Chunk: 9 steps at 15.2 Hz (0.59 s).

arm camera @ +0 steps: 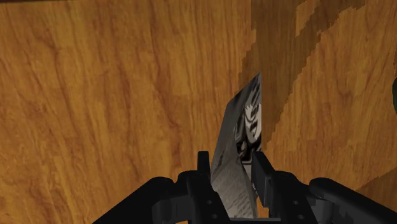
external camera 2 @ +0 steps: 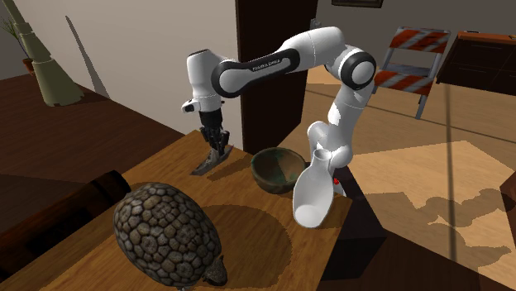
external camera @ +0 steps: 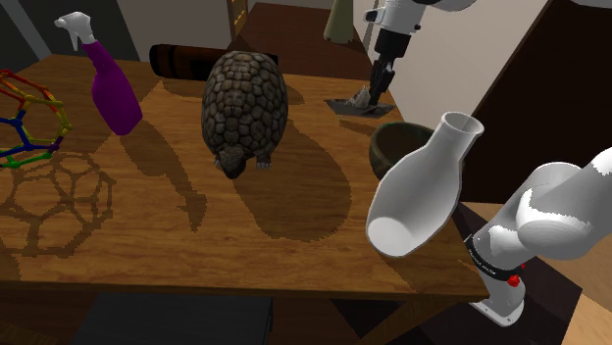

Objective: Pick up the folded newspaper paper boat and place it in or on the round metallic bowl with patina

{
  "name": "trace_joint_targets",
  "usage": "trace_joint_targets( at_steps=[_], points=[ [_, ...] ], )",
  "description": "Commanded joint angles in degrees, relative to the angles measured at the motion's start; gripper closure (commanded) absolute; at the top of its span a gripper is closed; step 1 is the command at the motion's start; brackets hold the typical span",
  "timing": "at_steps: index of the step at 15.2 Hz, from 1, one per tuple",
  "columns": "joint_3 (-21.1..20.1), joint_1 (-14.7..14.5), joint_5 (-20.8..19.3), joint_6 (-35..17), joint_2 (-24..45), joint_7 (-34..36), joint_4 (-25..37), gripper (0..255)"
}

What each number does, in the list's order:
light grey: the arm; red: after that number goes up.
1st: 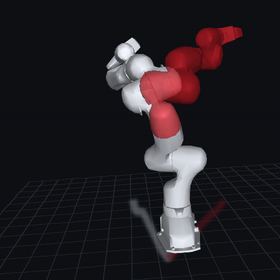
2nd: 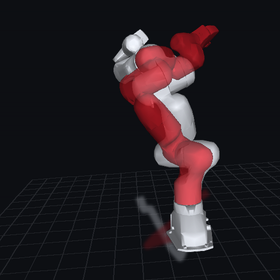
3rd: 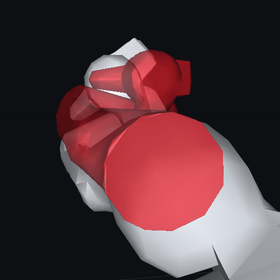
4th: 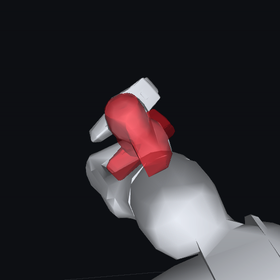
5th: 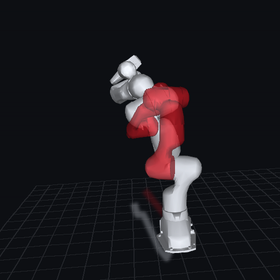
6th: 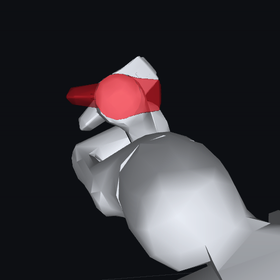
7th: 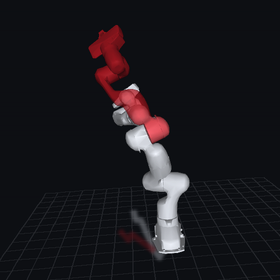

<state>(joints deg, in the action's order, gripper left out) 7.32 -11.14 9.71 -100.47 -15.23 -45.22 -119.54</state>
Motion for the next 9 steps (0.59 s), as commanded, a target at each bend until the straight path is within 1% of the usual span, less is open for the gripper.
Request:
trace_joint_targets(
  at_steps=[1,9],
  points=[
    [0.02,0.00,-0.05,1.43,0.02,0.22,1.45,255],
    [0.09,-0.04,-0.14,7.48,0.29,1.22,7.85,255]
  ],
)
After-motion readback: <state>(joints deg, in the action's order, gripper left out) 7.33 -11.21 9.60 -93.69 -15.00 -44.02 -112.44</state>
